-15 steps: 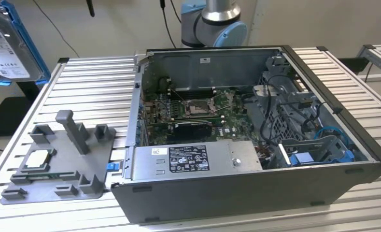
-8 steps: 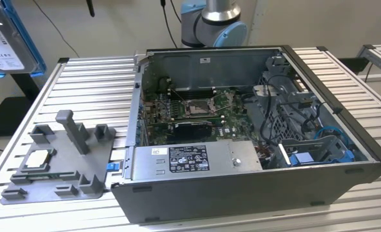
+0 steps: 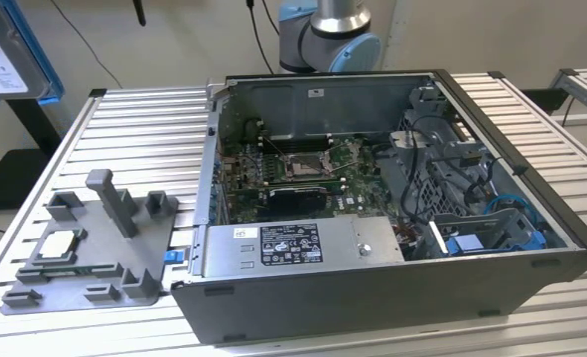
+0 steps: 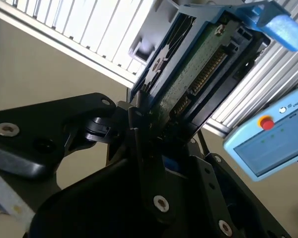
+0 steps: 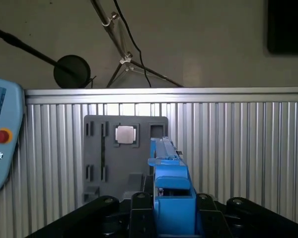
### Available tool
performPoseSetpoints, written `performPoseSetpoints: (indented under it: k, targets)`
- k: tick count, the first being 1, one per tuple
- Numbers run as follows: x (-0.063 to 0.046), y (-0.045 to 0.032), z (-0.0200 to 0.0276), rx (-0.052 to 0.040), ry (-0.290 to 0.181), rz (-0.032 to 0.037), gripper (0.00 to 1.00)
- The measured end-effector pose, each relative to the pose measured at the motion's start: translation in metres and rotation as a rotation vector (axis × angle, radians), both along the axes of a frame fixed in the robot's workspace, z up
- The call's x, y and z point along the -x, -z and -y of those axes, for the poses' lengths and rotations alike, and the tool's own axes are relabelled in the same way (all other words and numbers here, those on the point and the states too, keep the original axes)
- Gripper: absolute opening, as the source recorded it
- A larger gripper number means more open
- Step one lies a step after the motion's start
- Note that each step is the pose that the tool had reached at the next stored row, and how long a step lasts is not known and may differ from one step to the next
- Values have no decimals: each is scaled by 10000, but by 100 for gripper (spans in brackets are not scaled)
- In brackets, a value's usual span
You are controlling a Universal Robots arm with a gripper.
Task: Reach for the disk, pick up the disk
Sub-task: 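Pick up the disk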
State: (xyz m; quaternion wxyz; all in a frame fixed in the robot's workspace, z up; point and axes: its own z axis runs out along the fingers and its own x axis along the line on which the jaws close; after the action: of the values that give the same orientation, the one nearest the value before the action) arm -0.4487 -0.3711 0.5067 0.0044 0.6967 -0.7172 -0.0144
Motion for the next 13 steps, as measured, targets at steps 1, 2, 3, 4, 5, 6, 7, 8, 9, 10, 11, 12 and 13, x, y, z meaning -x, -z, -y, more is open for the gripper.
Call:
performPoseSetpoints:
  k: [1,2,3,4,5,6,7,8,9,10,11,12,13]
  targets:
    - [0,-26,0,-1,-1,0,0]
    - [0,-51,0,-1,-3,1,0]
    - [0,-76,0,-1,-4,2,0]
    - [0,-100,0,-1,-5,1,0]
    - [0,-124,0,0,-6,1,0]
    - [0,-140,0,0,-7,0,0]
    - [0,-147,0,0,-7,0,0]
    - [0,-147,0,-1,-7,0,0]
    - [0,-147,0,-1,-7,2,0]
    - [0,-147,0,-1,-8,2,0]
    - [0,-146,0,-1,-7,2,0]
    - [0,-147,0,-1,-7,2,0]
    - [0,-147,0,-1,-7,2,0]
